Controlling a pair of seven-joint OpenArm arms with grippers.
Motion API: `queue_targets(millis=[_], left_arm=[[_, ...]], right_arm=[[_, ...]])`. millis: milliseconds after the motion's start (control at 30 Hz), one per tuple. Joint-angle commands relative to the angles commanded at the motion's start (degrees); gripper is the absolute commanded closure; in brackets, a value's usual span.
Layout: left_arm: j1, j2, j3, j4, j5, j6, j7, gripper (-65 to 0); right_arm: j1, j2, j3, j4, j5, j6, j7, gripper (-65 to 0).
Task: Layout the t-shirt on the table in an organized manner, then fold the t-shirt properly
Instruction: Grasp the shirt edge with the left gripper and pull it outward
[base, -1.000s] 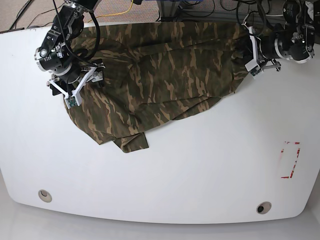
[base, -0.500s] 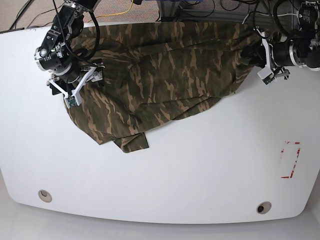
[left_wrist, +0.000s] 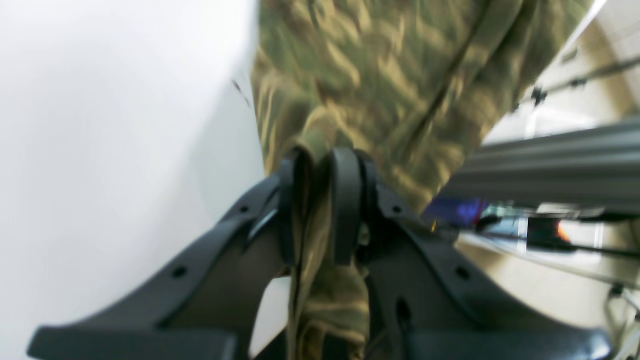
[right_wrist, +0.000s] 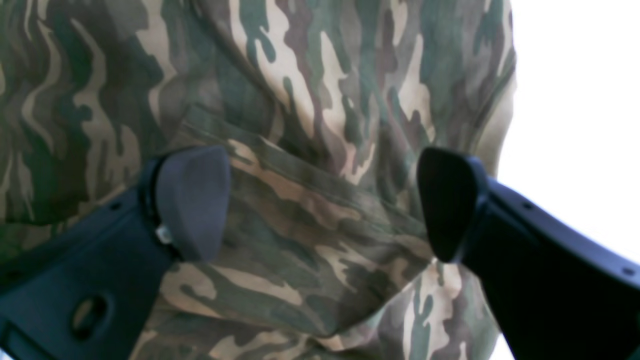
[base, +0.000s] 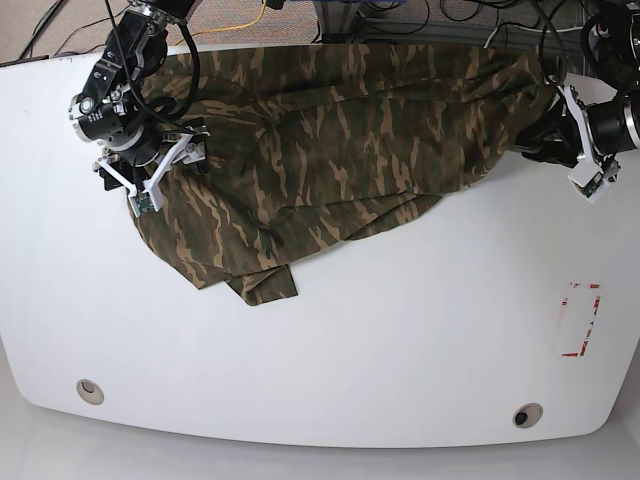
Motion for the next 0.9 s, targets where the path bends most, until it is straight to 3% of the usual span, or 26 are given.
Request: queue_targets(millis=[333, 467, 667, 800, 900], left_arm=[[-0.26, -1.58, -1.14, -0.09, -5.01, 0.0, 0.09, -7.8], [-0.35, -1.58, -1.14, -0.53, -4.31, 0.0, 0.09, -13.1], [-0.53, 0.0, -1.23, -0.79, 4.84, 0.0, 0.0, -28.2], [-3.43, 4.22, -2.02, -2.46, 12.48, 0.0, 0.0, -37.6], [-5.1, 8.09, -4.22, -3.52, 19.16, 0.0, 0.0, -38.2]], right_arm=[[0.09, 0.0, 0.0, 0.0, -0.09, 0.0, 0.0, -56.9], [0.09, 0.0, 0.0, 0.0, -0.09, 0.0, 0.0, -56.9], [0.09, 0.0, 0.0, 0.0, -0.09, 0.0, 0.0, -56.9], [0.09, 0.0, 0.0, -1.23, 0.18, 0.0, 0.0, -56.9], [0.35, 0.09, 0.0, -2.9, 0.26, 0.0, 0.0, -56.9]])
